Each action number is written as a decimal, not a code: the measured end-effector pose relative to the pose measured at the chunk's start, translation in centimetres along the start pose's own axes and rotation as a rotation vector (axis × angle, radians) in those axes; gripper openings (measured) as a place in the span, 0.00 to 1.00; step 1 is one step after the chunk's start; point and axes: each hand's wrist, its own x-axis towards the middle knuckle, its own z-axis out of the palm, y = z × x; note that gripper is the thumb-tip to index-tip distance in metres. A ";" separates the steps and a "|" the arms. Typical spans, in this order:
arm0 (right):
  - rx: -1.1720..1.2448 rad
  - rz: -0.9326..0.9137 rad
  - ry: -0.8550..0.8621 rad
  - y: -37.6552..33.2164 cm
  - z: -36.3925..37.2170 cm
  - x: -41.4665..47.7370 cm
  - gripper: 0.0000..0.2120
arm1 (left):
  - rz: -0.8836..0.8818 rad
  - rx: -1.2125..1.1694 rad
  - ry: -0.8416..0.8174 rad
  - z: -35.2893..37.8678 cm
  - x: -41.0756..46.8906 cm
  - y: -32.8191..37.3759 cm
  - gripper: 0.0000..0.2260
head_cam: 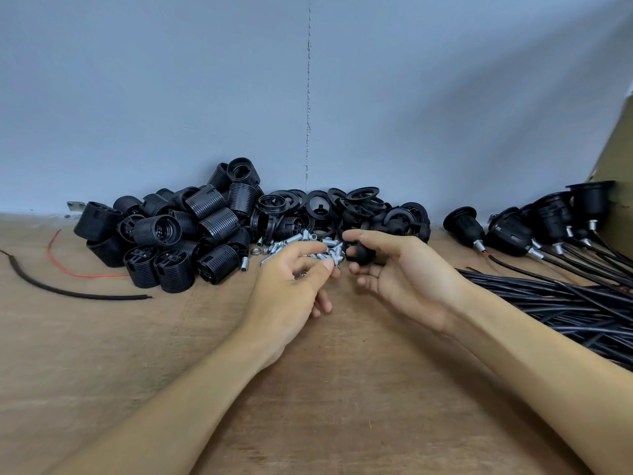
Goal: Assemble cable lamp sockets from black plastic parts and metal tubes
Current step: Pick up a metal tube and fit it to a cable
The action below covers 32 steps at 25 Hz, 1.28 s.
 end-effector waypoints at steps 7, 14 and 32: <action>-0.186 -0.084 0.067 0.1 -0.6 0.1 0.04 | -0.012 -0.096 0.044 -0.5 0.1 0.0 0.02; 0.061 -0.046 0.001 0.6 -1.2 0.5 0.09 | -0.008 -0.078 0.054 -0.5 0.2 -0.4 0.03; -0.536 -0.278 -0.089 0.5 -1.0 -0.7 0.17 | 0.013 0.018 0.100 -0.6 0.3 -0.7 0.04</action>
